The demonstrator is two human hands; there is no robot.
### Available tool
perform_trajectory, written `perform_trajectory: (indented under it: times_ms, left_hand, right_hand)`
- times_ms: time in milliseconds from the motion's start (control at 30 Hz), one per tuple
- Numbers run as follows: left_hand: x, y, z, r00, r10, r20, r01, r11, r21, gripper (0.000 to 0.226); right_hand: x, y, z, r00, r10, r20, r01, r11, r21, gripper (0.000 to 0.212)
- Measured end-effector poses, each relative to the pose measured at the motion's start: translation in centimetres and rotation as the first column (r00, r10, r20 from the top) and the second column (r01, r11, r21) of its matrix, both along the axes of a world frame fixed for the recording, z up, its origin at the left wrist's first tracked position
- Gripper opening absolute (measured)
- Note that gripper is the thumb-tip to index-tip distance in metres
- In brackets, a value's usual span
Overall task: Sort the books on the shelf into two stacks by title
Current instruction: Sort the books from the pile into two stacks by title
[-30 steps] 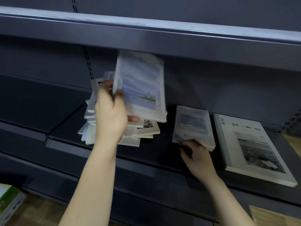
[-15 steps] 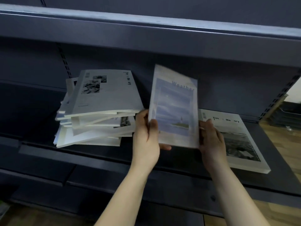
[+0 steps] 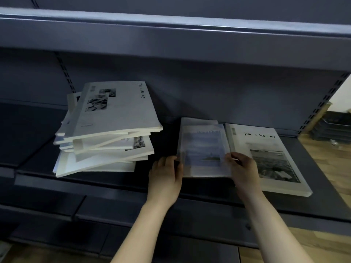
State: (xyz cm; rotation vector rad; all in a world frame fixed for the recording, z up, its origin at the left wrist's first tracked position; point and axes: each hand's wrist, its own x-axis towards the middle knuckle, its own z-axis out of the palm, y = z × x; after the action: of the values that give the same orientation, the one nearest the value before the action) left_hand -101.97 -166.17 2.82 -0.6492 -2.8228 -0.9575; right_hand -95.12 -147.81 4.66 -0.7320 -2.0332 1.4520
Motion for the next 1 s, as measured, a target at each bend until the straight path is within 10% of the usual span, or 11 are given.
perform_trajectory:
  times_ms: [133,433,1000]
  left_hand:
    - [-0.6,-0.3,-0.9,0.998,0.036,-0.046,-0.04,0.994,-0.098,0.04]
    - [-2.3,-1.0,-2.1,0.992,0.031,-0.12,-0.05,0.986,-0.157,0.034]
    - [-2.5,-1.1,-3.4,0.978,0.062,-0.197,-0.079,0.994,-0.08,0.04]
  right_hand:
    - [-0.1,0.5,0.2,0.987,0.027,0.157,-0.051,0.987,0.15,0.013]
    - [0.3,-0.2,0.2,0.828,0.138,0.543,-0.395,0.832,0.39,0.074]
    - [-3.4,-0.8,-1.1,0.971,0.087,0.223,-0.196,0.822,0.534,0.042]
